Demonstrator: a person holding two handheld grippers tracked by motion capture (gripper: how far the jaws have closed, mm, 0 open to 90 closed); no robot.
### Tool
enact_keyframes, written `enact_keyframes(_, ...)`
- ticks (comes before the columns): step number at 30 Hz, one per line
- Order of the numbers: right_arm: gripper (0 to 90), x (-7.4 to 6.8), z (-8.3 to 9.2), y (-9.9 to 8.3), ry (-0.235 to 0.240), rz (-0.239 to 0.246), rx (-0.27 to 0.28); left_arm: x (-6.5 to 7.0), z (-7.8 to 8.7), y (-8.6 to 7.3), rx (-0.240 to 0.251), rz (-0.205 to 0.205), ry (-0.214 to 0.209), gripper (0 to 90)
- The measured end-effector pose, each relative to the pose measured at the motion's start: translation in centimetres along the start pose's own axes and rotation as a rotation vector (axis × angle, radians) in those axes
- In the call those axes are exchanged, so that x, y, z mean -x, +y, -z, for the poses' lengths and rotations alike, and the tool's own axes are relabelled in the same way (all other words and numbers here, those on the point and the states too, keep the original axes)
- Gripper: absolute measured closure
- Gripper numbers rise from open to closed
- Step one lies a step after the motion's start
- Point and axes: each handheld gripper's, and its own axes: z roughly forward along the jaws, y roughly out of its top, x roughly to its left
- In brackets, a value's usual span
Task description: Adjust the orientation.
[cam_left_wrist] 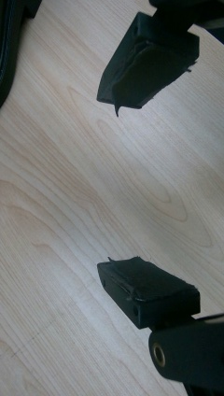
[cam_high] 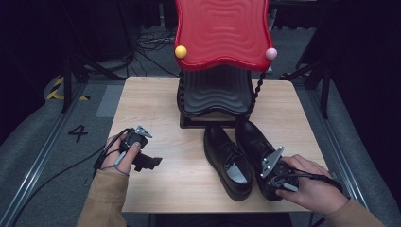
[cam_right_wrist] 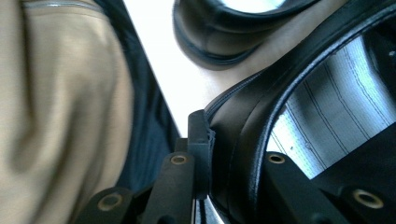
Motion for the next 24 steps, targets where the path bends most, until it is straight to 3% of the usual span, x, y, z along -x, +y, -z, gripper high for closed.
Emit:
enact_keyframes(6, 82.0, 2.6, -2.2, 0.8, 0.024, 0.002, -0.017, -0.2, 0.0, -0.1, 0.004, 0.011, -0.001, 16.7)
enact_keyframes(10, 81.7, 3.7, -3.6, 1.4, 0.026, 0.019, -0.014, -0.2, 0.0, -0.1, 0.000, 0.004, -0.001, 16.8)
enact_keyframes(13, 82.3, 4.4, -4.6, 2.0, 0.040, 0.003, -0.028, -0.2, -0.1, -0.1, 0.001, 0.009, -0.002, 16.8)
enact_keyframes(19, 81.6, 3.7, -5.3, 2.8, 0.032, 0.033, -0.040, -0.2, -0.1, -0.1, 0.000, 0.009, -0.001, 16.8)
enact_keyframes(24, 80.8, 3.2, -5.4, 2.8, 0.083, 0.017, -0.018, -0.2, 0.0, -0.1, -0.001, 0.007, -0.003, 16.7)
